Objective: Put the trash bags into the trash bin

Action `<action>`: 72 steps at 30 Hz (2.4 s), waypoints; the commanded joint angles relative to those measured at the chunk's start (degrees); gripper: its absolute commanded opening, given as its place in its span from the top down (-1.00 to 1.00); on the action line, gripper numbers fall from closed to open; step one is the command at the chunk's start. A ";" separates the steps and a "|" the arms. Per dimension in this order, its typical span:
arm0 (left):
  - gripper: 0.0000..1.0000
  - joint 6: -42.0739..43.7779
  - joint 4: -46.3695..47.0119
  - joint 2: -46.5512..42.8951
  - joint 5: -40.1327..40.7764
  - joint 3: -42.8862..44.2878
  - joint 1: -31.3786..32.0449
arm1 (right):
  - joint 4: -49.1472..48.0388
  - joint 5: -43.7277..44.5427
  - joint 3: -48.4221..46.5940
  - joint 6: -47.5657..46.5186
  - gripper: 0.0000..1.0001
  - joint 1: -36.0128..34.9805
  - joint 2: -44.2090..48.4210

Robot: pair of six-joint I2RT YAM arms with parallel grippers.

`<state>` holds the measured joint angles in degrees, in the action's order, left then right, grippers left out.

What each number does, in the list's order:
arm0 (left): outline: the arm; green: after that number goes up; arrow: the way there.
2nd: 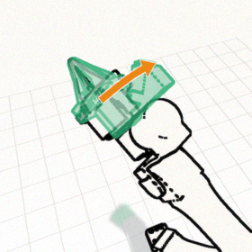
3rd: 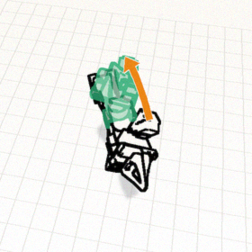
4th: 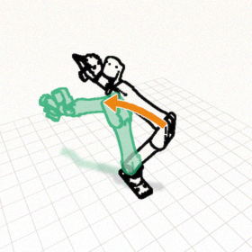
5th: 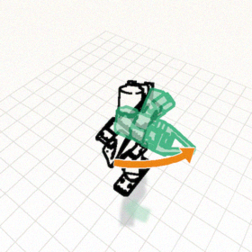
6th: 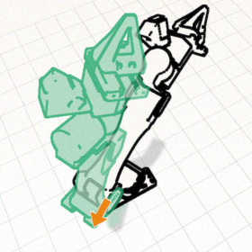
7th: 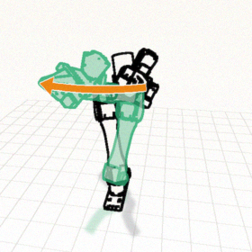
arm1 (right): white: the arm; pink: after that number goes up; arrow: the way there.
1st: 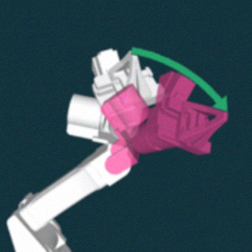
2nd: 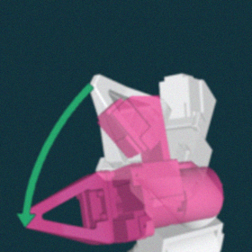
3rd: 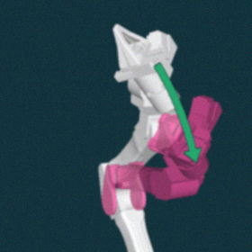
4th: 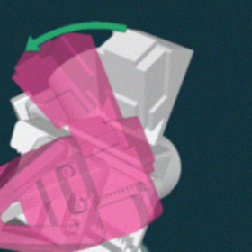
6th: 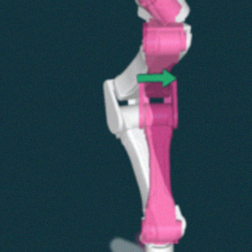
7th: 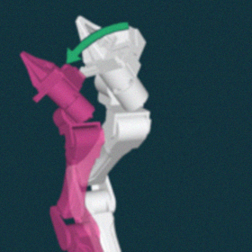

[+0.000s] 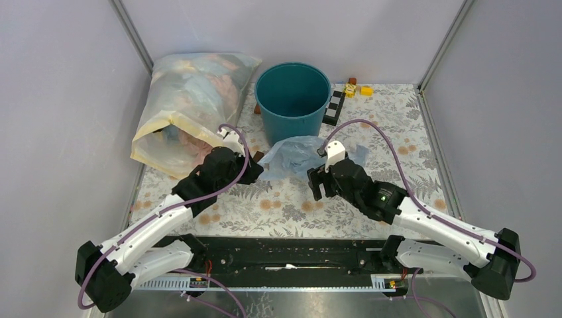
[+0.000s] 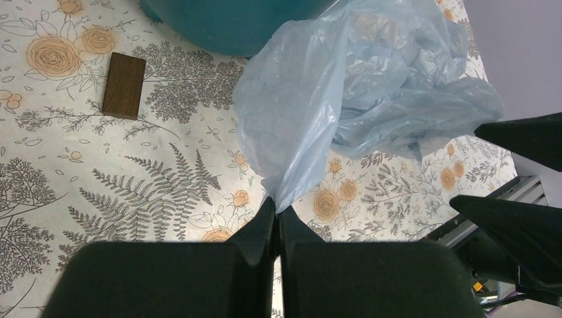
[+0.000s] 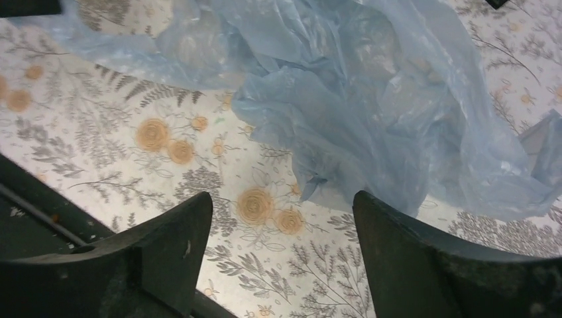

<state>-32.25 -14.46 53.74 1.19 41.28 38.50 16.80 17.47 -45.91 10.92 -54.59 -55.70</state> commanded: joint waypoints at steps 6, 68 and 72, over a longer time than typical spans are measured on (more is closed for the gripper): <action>1.00 -0.35 1.14 -0.04 -0.93 1.54 -0.20 | -3.24 18.75 1.50 2.45 -0.99 0.15 1.47; 1.00 -9.10 7.42 -7.59 1.34 -14.73 -19.80 | 15.12 39.16 -18.92 14.39 1.00 13.63 17.54; 1.00 -10.24 5.33 -11.45 4.71 -14.56 -20.73 | 18.20 40.43 -16.22 15.71 1.00 13.63 18.20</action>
<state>-41.30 -5.02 44.91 -2.72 27.88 19.84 33.61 47.55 -63.35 25.17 -41.25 -38.79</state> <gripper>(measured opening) 0.003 0.012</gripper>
